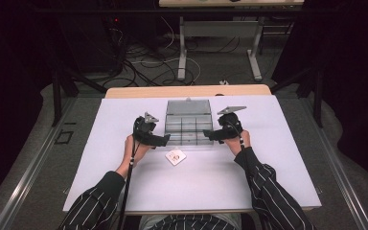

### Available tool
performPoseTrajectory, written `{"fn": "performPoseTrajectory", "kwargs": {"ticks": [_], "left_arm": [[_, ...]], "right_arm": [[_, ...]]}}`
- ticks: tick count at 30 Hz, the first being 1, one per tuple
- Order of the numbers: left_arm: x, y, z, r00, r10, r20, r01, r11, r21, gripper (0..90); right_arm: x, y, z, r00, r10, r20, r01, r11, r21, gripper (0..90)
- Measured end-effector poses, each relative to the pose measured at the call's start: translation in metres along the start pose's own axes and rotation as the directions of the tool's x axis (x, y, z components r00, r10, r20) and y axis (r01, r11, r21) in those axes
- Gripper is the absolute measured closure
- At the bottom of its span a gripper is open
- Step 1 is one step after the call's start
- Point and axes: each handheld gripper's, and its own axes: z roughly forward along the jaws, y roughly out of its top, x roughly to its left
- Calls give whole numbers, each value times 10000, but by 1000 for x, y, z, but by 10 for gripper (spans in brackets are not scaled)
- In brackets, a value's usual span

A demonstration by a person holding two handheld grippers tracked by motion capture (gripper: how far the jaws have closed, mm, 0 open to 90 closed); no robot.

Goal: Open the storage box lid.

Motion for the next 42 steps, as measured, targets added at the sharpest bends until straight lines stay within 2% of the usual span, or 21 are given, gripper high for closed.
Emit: {"fn": "performPoseTrajectory", "kwargs": {"ticks": [4,8,10,15,16,21,28,30,34,35,36,37,38,40,42], "left_arm": [[-10,-5,-8,9997,258,51,-258,9997,55,47],[-19,-12,-16,9987,471,187,-474,9988,159,23],[-23,-15,-21,9986,439,285,-442,9990,77,14],[-29,-21,-30,9978,589,317,-592,9982,96,3],[-30,-22,-32,9977,639,242,-640,9979,56,3],[-35,-26,-38,9979,603,225,-600,9981,-139,3],[-40,-32,-44,9974,649,312,-647,9979,-96,1],[-41,-33,-44,9983,528,247,-524,9984,-192,1],[-43,-34,-46,9981,578,190,-575,9982,-158,1],[-44,-34,-47,9982,570,209,-566,9982,-190,1],[-46,-34,-47,9983,572,145,-569,9983,-150,1],[-47,-33,-47,9978,653,63,-653,9979,-2,1],[-47,-33,-47,9974,723,57,-723,9973,82,1],[-49,-33,-47,9970,777,75,-778,9967,211,1],[-51,-32,-46,9966,813,103,-816,9963,281,1]], "right_arm": [[3,-9,-13,9991,186,-381,-185,9998,12,96],[10,-17,-25,9974,-125,-704,134,9998,121,56],[14,-20,-29,9960,-140,-881,140,9999,-2,35],[21,-30,-37,9924,-317,-1187,345,9992,214,0],[21,-33,-38,9909,-428,-1278,439,9990,60,0],[22,-43,-48,9899,-247,-1394,234,9997,-112,0],[27,-58,-56,9872,-528,-1503,492,9984,-276,0],[28,-60,-58,9865,-692,-1484,650,9973,-331,0],[29,-62,-63,9867,-1101,-1193,1094,9939,-118,0],[29,-63,-64,9857,-1151,-1233,1163,9932,26,0],[29,-65,-63,9848,-1173,-1278,1170,9931,-102,0],[28,-66,-65,9841,-1180,-1325,1216,9924,197,0],[29,-67,-64,9845,-1140,-1335,1174,9929,173,0],[28,-68,-66,9824,-1197,-1433,1279,9906,491,0],[28,-69,-67,9822,-1136,-1498,1208,9919,402,0]]}}
